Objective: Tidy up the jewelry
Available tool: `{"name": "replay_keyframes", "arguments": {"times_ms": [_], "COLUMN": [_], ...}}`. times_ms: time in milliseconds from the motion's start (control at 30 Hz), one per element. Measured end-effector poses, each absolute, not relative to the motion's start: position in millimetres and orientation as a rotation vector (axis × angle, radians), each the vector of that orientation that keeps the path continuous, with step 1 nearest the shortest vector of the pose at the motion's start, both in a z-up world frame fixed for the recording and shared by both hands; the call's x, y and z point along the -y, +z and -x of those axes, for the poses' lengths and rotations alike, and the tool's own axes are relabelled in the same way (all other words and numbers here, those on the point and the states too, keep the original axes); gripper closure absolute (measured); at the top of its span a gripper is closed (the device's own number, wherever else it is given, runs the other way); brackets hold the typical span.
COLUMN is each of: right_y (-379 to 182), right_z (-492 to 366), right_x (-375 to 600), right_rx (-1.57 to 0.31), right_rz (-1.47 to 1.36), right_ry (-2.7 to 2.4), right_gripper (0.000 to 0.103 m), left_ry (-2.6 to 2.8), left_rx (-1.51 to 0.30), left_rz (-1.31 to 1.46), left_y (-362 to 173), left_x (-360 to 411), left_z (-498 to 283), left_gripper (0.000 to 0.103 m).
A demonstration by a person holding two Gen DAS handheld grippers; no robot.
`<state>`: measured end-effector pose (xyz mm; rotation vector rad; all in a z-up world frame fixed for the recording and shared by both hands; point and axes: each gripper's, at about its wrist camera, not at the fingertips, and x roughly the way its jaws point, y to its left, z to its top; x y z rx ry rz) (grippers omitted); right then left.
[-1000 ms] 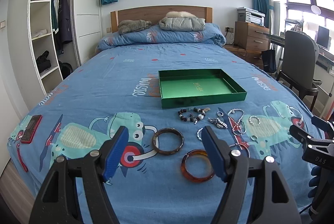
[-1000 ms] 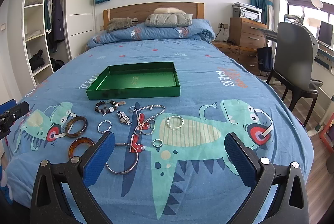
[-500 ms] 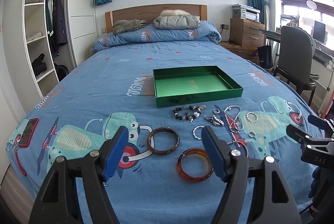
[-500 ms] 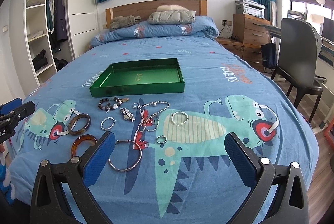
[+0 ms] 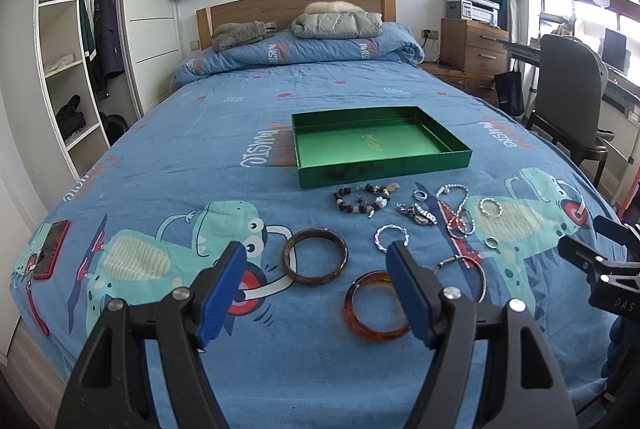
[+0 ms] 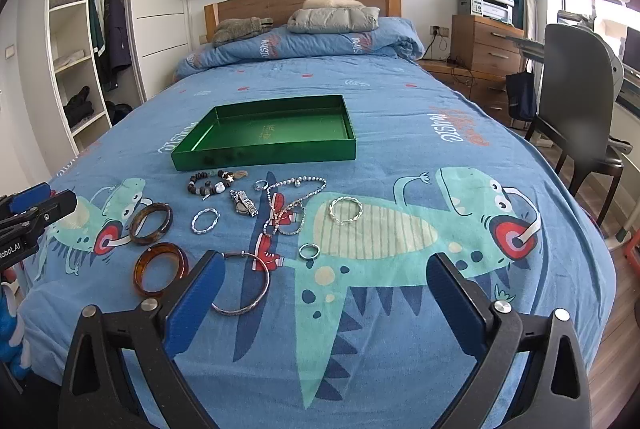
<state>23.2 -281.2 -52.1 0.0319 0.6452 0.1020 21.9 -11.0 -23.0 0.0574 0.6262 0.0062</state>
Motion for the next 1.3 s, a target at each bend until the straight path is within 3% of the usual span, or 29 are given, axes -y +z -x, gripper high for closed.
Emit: {"name": "replay_keyframes", "arguments": {"times_ms": [200,367,467,733,867,967,1300], "right_y": [-63,-80,-93,-116,-127,-132,-144], "right_z": [-29,-44,-57,-89,-103,-109,-117], "right_x": [275,258,247,234,231,226,208], "right_rx": [-0.702,-0.801,-0.866,-0.961,-0.999,-1.006,-0.99], "right_rz": [-0.028,-0.021,-0.016,0.008,0.019,0.036,0.168], "right_ry": [0.135,0.215,0.264,0.313,0.327,0.334,0.337], "right_gripper": [0.021,0.057,0.07,0.076,0.08,0.081,0.084], "left_ry": [0.016,-0.042,-0.074,-0.095,-0.103,-0.12,-0.157], "left_rx": [-0.686,-0.774,-0.828,-0.922,-0.967,-0.973,-0.96], "left_rz": [-0.021,0.021,0.034,0.026,0.023,0.014,-0.019], "left_y": [-40,-65,-80,-114,-129,-135,-141], "left_x": [-5,-6,-1,11,12,14,17], "left_z": [-29,-39,-48,-77,-88,-91,-98], "left_gripper": [0.032,0.033,0.034,0.044,0.061,0.067,0.07]}}
